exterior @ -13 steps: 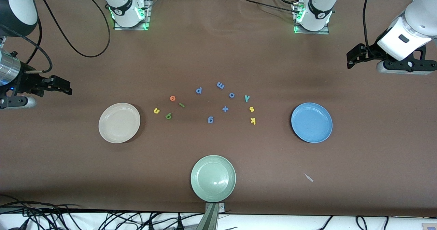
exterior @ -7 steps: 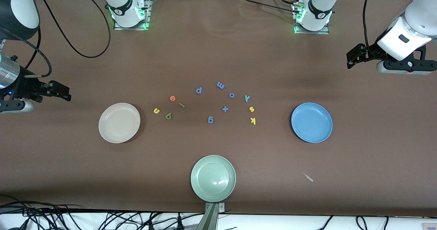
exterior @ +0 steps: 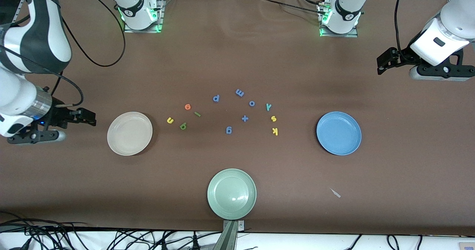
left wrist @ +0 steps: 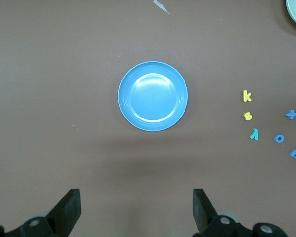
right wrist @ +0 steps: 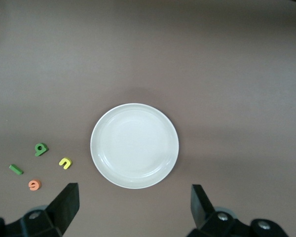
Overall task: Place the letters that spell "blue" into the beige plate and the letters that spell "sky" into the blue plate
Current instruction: 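Reach the right gripper to yellow u while the left gripper reaches yellow s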
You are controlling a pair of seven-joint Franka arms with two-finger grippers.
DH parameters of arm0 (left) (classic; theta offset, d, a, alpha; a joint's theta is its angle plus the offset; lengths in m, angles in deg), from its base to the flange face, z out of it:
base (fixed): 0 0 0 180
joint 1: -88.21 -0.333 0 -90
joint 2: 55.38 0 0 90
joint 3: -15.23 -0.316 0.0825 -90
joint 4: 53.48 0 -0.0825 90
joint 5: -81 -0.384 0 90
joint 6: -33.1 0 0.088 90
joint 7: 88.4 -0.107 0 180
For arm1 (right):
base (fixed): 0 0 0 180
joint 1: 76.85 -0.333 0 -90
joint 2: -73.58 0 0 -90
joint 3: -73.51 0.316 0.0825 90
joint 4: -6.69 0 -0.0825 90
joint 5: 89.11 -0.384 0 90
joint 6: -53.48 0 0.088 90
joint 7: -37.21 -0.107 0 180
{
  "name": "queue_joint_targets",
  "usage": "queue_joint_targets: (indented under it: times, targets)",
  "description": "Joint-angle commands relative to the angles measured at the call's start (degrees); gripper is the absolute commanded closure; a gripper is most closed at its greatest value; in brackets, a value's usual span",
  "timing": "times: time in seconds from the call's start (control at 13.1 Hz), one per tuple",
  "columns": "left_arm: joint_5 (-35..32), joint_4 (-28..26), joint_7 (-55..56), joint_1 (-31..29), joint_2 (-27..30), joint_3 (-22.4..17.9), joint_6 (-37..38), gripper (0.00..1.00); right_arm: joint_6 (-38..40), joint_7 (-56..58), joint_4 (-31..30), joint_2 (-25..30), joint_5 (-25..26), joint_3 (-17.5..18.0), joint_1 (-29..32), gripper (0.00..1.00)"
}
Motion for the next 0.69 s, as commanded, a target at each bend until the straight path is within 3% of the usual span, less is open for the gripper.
queue_joint_targets:
  times: [0.0, 0.31, 0.61]
  targets:
    - [0.1, 1.7, -0.6, 0.2, -0.7, -0.1, 1.4, 0.00, 3.5, -0.7, -0.3, 0.9, 0.5, 0.1, -3.0, 0.00]
    - [0.1, 1.7, -0.6, 0.1, -0.7, -0.1, 1.4, 0.00, 3.7, -15.9, -1.3, -1.5, 0.2, 0.1, -11.2, 0.00]
    - [0.2, 1.6, -1.2, 0.3, -0.9, 0.0, 1.4, 0.00, -8.0, -23.6, -8.4, -3.3, 0.1, 0.1, -15.8, 0.00]
